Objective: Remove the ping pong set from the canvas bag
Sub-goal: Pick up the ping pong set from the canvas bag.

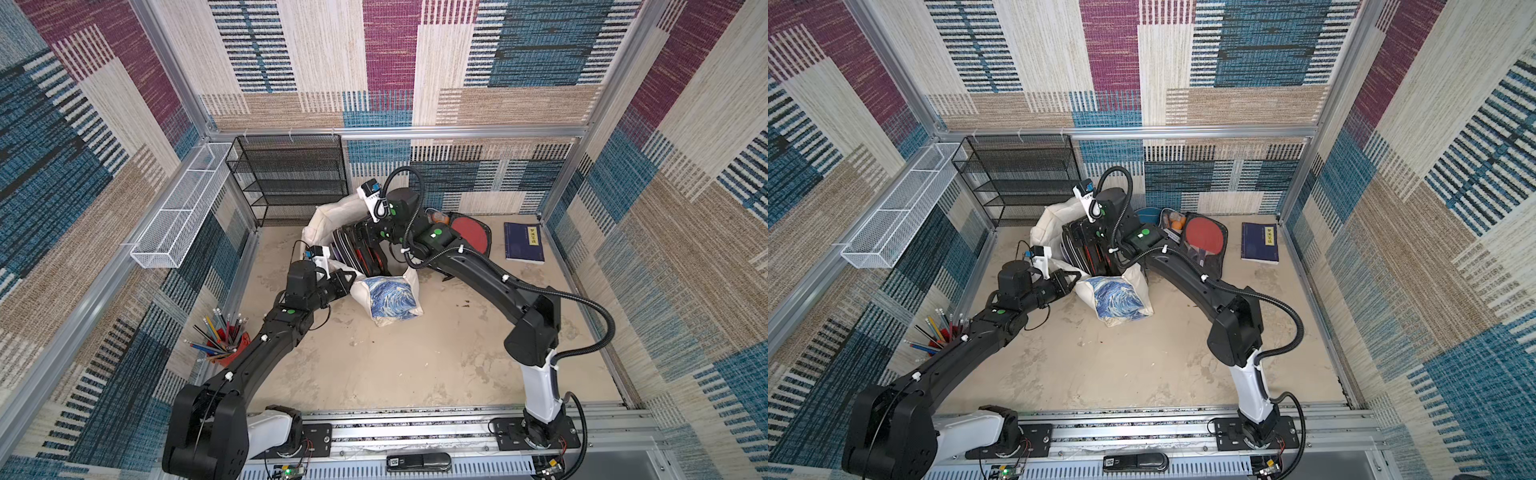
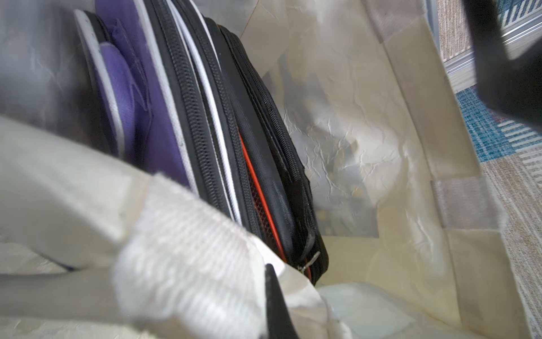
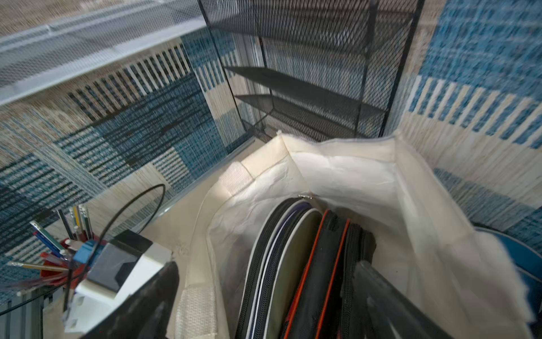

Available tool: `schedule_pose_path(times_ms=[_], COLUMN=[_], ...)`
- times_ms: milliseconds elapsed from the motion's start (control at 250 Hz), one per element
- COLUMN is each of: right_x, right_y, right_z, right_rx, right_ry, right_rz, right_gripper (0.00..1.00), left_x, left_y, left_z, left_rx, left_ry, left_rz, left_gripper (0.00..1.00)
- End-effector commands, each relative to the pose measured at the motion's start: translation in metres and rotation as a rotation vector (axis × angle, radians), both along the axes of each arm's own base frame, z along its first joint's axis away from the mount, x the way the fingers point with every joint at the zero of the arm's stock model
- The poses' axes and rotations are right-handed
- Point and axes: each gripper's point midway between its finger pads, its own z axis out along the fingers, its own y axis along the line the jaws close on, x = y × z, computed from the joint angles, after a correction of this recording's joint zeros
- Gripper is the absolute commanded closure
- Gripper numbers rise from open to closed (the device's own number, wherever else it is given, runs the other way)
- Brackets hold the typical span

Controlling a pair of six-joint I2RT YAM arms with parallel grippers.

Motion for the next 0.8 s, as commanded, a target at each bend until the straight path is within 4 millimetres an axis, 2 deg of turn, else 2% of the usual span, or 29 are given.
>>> schedule_pose_path(times_ms=[0,176,356,588,708,796], right_x=[0.002,0.021,0.043,0.062,0.066,0.067], right_y=[0.005,0.007,-0.013,-0.047,-0.056,-0.063], right_z=[-0.027,-0.061,-0.087,-0.097,-0.103,-0.109], right_rx=[-0.064,-0.129,-0.161,-0.198,-0.233,-0.272], right_ry=[0.057,0.111,0.177,0.200,0.200,0.199], right_rz=[0.010,-0.030,-0.100,-0.185,-0.211,-0.239], right_gripper=[0.07,0.07,0.09,0.15,0.27,0.31], left_x=[-0.004,-0.009,-0.012,-0.014,-0.011,-0.010], left_y=[-0.005,-0.009,-0.012,-0.012,-0.013,-0.013], left_z=[-0.010,-0.034,-0.055,-0.070,-0.068,-0.066], left_rx=[-0.012,-0.007,0.008,0.013,0.009,0.011], left_ry=[0.021,0.060,0.091,0.116,0.114,0.108], left_rz=[-0.019,-0.029,-0.031,-0.026,-0.026,-0.024], left_gripper=[1.00,1.00,1.00,1.00,1.00,1.00])
